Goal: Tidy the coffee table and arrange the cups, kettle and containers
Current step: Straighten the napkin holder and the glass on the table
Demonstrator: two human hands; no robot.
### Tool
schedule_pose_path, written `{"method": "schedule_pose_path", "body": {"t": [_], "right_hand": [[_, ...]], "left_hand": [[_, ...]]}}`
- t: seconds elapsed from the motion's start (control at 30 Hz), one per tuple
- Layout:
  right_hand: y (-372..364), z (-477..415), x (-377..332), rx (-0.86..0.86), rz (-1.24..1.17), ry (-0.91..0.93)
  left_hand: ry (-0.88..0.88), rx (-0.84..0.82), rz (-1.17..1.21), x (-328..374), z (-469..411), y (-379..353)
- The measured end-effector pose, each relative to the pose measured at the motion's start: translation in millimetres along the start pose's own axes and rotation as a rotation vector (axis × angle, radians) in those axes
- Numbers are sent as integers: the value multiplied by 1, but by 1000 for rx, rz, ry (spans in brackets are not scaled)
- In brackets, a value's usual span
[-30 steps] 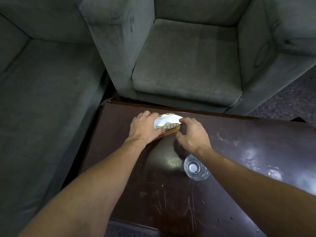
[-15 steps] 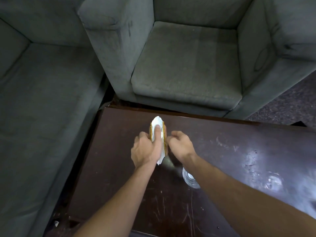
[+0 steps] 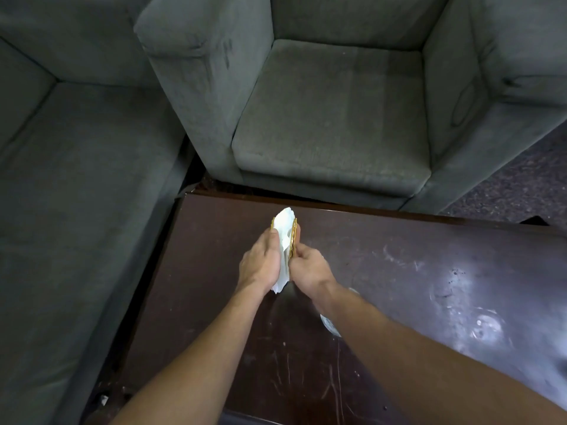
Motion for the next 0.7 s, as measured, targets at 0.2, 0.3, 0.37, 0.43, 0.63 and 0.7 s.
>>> {"method": "schedule_pose_path", "body": {"t": [0.2,0.3,0.37,0.43,0.63,0.7], "right_hand": [[29,17,-6,164,167,159],[52,38,-1,253,219,330],[71,55,11,310,178,397],[90,72,33,367,111,405],[112,85,110,279,146,235],[108,82,125,173,170,183]], "left_hand": [[29,178,18,-7,15,-4],[-208,496,9,-2,56,-3],[-398,561,6,-4,89,-14],[-505,497,20,-11,116,-28],[-505,20,-74,-47,129,-74],[-459,-76,-111,-52,124,-82]]}}
Point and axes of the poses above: each hand's wrist, its own z-axis away from the middle knuckle, its own y-axis out of the back of the hand, x = y × z, the point moved 3 cm from there along -z, towards the middle knuckle, and after that the axes turned 11 degrees about -z, right-handed, at the moved point
